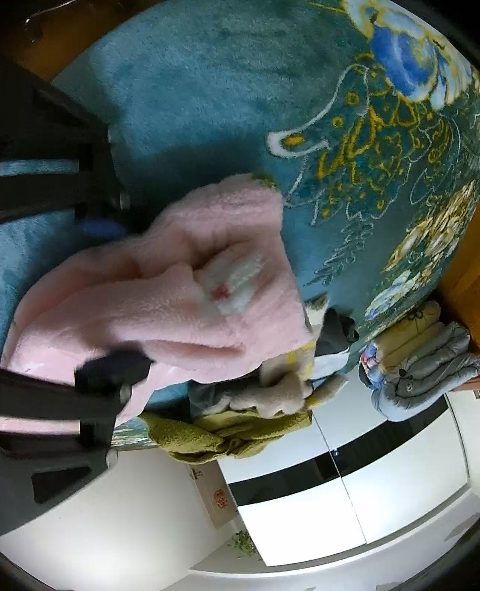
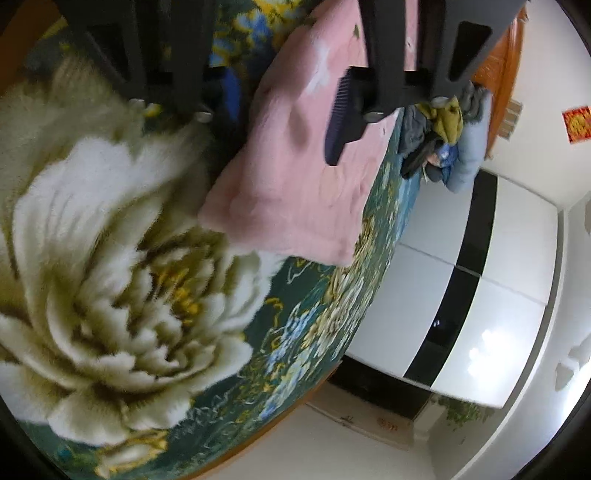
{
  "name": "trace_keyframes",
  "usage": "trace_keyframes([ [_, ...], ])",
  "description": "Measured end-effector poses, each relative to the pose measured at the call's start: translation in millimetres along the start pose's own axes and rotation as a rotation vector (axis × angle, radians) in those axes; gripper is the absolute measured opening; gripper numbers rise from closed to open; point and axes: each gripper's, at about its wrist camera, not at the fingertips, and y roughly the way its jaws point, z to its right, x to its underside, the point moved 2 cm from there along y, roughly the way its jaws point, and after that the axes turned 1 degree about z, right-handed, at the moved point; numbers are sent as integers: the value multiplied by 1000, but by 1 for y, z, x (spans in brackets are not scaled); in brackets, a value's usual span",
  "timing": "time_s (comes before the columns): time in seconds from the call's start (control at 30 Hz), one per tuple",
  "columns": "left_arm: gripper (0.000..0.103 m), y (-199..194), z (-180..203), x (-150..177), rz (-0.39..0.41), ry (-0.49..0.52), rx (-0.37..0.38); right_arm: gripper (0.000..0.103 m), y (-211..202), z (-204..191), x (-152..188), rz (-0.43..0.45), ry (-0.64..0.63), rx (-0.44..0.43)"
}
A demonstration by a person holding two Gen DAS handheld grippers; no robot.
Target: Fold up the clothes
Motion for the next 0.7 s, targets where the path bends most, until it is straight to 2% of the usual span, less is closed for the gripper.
trace_keyframes([
  [0.03,35,0,1,-2,5,-7,-3,33,1,3,-1,9,20,-12],
  [0.07,26,-1,1,-3,10,-13,-6,27,4,2,-2,10,26,-11],
  [0.1,22,-2,4,-6,13,-16,-9,21,6,0,-3,11,32,-10],
  [0.17,19,-3,21,-14,18,0,-6,12,10,-2,-5,14,45,-9],
  [0.27,17,1,61,-35,16,49,7,10,7,-28,-17,32,17,-66],
  [0.37,14,11,118,-66,7,106,34,9,11,-76,-39,23,-44,-112],
  [0.43,14,6,157,-84,41,133,112,9,12,-117,-55,28,-74,-164],
  [0.5,14,-20,197,-95,106,199,235,9,-2,-159,-69,73,-128,-252],
  [0.57,14,-53,220,-95,188,299,292,9,-23,-192,-76,130,-191,-340],
  [0.63,15,-68,214,-89,236,340,281,9,-47,-205,-78,202,-254,-381],
  [0.7,16,-53,172,-77,179,288,201,9,-60,-187,-76,232,-263,-372],
])
